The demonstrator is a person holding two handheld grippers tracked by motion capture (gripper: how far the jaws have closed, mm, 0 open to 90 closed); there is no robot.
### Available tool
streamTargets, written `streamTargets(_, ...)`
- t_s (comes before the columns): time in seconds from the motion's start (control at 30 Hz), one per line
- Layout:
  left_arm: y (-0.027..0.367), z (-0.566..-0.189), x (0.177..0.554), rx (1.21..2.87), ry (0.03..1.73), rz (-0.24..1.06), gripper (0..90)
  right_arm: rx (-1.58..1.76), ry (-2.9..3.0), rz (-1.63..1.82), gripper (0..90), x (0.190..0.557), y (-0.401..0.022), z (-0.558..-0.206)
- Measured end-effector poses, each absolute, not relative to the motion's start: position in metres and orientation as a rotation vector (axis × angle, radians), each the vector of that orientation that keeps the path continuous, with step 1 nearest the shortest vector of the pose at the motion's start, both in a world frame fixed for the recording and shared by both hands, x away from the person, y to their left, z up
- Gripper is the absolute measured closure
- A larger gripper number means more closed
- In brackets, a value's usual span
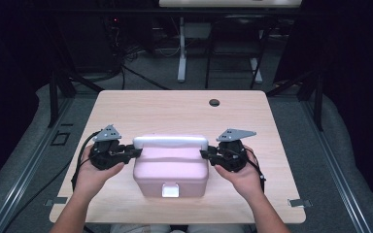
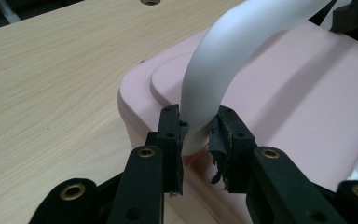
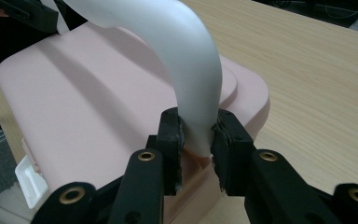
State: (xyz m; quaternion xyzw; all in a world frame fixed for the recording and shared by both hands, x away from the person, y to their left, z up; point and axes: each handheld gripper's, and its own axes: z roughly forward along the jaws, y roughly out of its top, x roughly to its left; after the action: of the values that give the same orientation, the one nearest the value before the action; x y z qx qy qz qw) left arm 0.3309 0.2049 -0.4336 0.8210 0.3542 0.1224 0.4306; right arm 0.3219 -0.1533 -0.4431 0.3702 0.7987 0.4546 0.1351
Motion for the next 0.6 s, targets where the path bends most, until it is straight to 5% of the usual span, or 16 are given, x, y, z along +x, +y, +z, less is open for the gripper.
streamTargets(0.6,0.2091,-0.4267,0.3283,1.955,0.872,0.321,67.2,1.101,2.269,1.400,73.8,0.3223,-0.1589,-0.4382)
